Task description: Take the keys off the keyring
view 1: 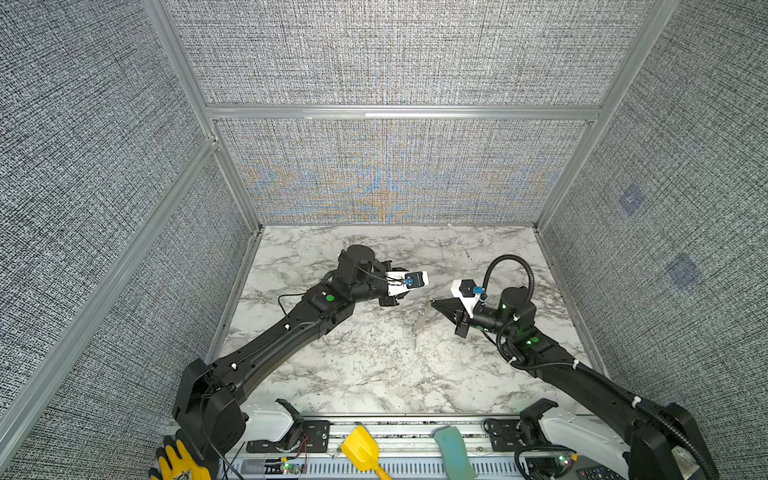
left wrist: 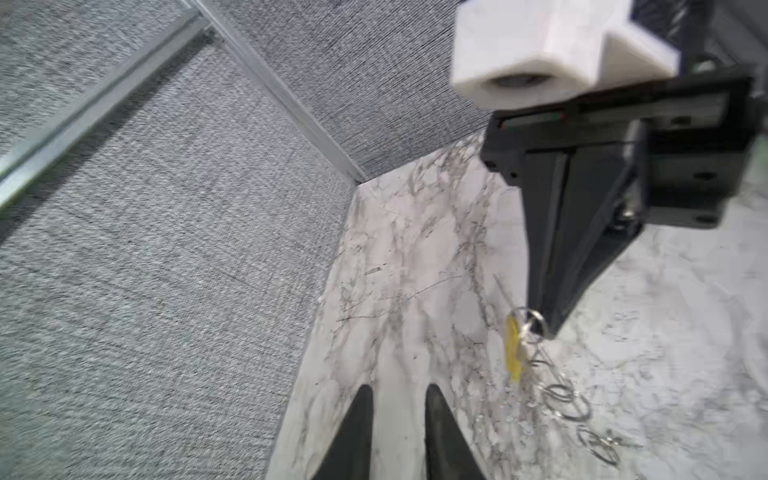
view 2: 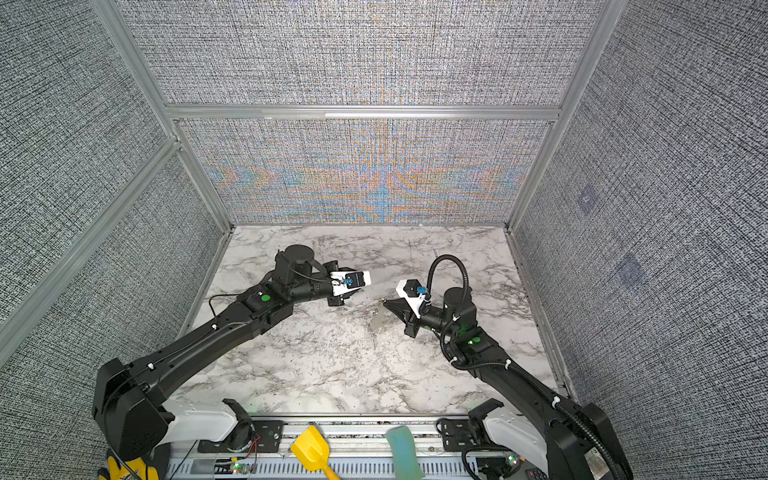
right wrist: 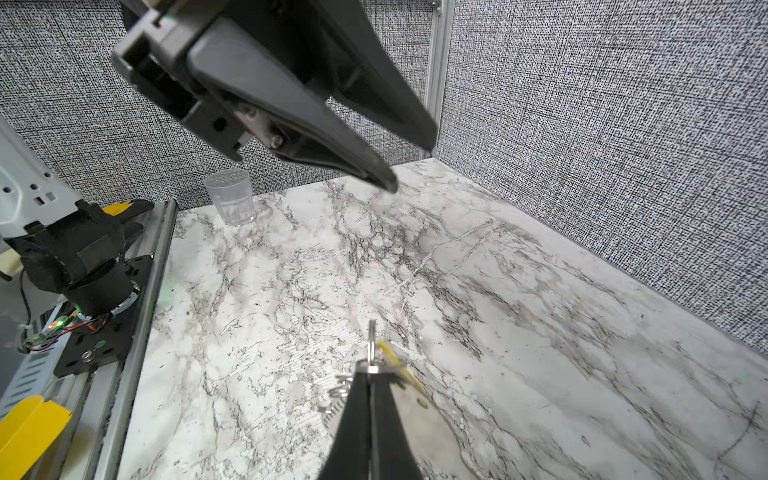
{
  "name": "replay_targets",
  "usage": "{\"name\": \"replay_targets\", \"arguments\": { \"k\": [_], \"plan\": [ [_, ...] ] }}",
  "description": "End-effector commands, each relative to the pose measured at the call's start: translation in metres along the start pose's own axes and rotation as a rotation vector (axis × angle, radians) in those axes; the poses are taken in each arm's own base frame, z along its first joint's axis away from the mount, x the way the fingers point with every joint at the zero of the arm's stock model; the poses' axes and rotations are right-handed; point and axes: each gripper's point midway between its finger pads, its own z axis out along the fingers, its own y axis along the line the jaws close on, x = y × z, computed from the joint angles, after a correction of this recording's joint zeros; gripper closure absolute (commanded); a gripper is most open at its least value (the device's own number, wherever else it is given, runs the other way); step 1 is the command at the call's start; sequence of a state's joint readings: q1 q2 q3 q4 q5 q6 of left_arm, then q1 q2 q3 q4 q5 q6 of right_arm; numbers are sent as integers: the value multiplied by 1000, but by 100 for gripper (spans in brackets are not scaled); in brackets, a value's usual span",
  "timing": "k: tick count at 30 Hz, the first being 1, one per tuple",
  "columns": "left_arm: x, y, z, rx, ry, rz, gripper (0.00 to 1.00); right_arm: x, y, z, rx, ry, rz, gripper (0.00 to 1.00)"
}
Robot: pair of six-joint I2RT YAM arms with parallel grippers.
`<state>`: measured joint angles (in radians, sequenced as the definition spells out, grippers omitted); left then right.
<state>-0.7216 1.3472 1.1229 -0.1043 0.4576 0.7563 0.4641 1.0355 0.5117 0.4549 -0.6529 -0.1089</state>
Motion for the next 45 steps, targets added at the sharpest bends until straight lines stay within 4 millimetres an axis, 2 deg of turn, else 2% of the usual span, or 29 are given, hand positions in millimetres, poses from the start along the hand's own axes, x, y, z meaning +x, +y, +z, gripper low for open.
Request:
{"name": "replay_targets", "arguments": {
  "k": [1, 7, 14, 21, 30, 39, 45],
  "plan": [
    [-2, -23, 1, 131, -26, -79, 76, -11, -3, 0, 17, -43, -38, 100],
    [0, -33, 7, 198, -33, -119, 80, -12, -3, -1, 20, -40, -53, 100],
    [3, -40, 15, 254, -39, -141, 77, -12, -2, -1, 19, -38, -61, 100],
    [5, -40, 22, 275, -38, -154, 76, -11, -1, -2, 14, -32, -67, 100],
    [4, -44, 25, 315, -49, -162, 84, -12, -2, -2, 23, -33, -83, 100],
    [7, -48, 28, 332, -42, -167, 83, -14, -2, -1, 23, -38, -87, 100],
    [6, -49, 29, 341, -43, -167, 88, -15, -2, -1, 25, -39, -88, 100]
  ]
}}
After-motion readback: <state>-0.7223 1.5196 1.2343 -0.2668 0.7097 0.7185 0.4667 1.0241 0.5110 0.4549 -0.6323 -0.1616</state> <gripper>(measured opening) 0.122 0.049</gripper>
